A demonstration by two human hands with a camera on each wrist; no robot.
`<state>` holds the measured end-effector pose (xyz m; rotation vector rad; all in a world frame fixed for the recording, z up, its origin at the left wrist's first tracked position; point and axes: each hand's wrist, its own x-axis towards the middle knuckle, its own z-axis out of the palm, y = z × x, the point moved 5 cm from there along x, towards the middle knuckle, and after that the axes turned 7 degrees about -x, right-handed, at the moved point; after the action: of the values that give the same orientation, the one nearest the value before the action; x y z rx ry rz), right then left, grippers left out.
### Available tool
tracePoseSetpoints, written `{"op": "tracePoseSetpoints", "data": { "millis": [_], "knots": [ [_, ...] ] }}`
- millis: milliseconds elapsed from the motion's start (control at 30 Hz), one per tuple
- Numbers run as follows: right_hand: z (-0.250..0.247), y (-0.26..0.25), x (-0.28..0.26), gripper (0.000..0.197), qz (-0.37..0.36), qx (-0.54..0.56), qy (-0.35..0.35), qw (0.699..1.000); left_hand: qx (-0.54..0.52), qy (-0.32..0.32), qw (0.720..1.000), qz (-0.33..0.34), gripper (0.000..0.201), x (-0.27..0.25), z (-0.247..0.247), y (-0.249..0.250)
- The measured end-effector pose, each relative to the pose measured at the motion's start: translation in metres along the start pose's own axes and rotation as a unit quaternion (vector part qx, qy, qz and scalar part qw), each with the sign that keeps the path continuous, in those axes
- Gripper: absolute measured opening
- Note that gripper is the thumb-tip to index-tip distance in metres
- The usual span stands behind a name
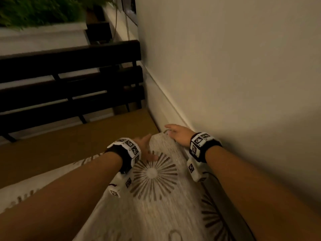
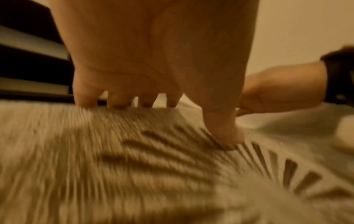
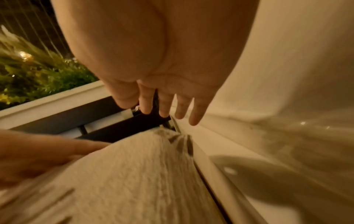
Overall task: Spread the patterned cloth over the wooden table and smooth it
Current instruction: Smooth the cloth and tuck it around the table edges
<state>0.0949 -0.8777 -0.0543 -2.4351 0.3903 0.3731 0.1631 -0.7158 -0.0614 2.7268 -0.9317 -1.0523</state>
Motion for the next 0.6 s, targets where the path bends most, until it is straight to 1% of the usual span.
{"op": "tracePoseSetpoints", "data": {
  "millis": [67,133,200,267,300,333,367,400,433,467,500,533,600],
  "knots": [
    [0.016,0.006,0.020,0.049,-0.021,-0.012,-0.055,0.998,-0.005,-0.008,1.000,0.006,0.117,0.010,0.009,-0.004],
    [0.025,0.015,0.034,0.053,-0.014,0.002,-0.088,0.996,-0.025,-0.001,1.000,0.011,0.110,0.014,0.008,-0.007],
    [0.027,0.030,0.041,0.057,0.036,0.019,-0.113,0.993,-0.028,-0.006,1.000,0.007,0.108,0.014,0.006,-0.007],
    [0.033,0.048,0.040,0.064,0.118,0.070,-0.160,0.977,-0.025,-0.018,1.000,-0.001,0.108,0.013,0.007,-0.007],
    [0.036,0.053,0.037,0.069,0.140,0.068,-0.180,0.971,-0.027,-0.022,0.999,-0.003,0.109,0.013,0.006,-0.006],
    [0.037,0.051,0.034,0.074,0.146,0.048,-0.191,0.970,-0.029,-0.026,0.999,-0.004,0.109,0.012,0.006,-0.006],
    [0.033,0.048,0.033,0.077,0.130,-0.018,-0.190,0.973,-0.024,-0.030,0.999,-0.006,0.109,0.011,0.007,-0.005],
    [0.029,0.043,0.030,0.076,0.116,-0.069,-0.169,0.976,-0.012,-0.032,0.999,-0.014,0.109,0.009,0.007,-0.004],
    [0.022,0.036,0.029,0.074,0.093,-0.128,-0.124,0.980,0.003,-0.031,0.999,-0.029,0.110,0.007,0.007,-0.004],
    [0.014,0.027,0.022,0.070,0.082,-0.163,-0.082,0.980,0.012,-0.025,0.999,-0.042,0.111,0.003,0.007,-0.002],
    [0.007,0.018,0.015,0.065,0.063,-0.207,-0.037,0.976,0.013,-0.006,0.999,-0.049,0.111,-0.003,0.007,0.001],
    [0.002,0.006,0.005,0.059,0.041,-0.247,-0.002,0.968,0.011,0.030,0.999,-0.044,0.110,-0.013,0.006,0.006],
    [0.005,-0.018,-0.018,0.056,0.006,-0.293,0.025,0.956,0.013,0.121,0.993,0.002,0.102,-0.038,0.008,0.014]
  ]
}}
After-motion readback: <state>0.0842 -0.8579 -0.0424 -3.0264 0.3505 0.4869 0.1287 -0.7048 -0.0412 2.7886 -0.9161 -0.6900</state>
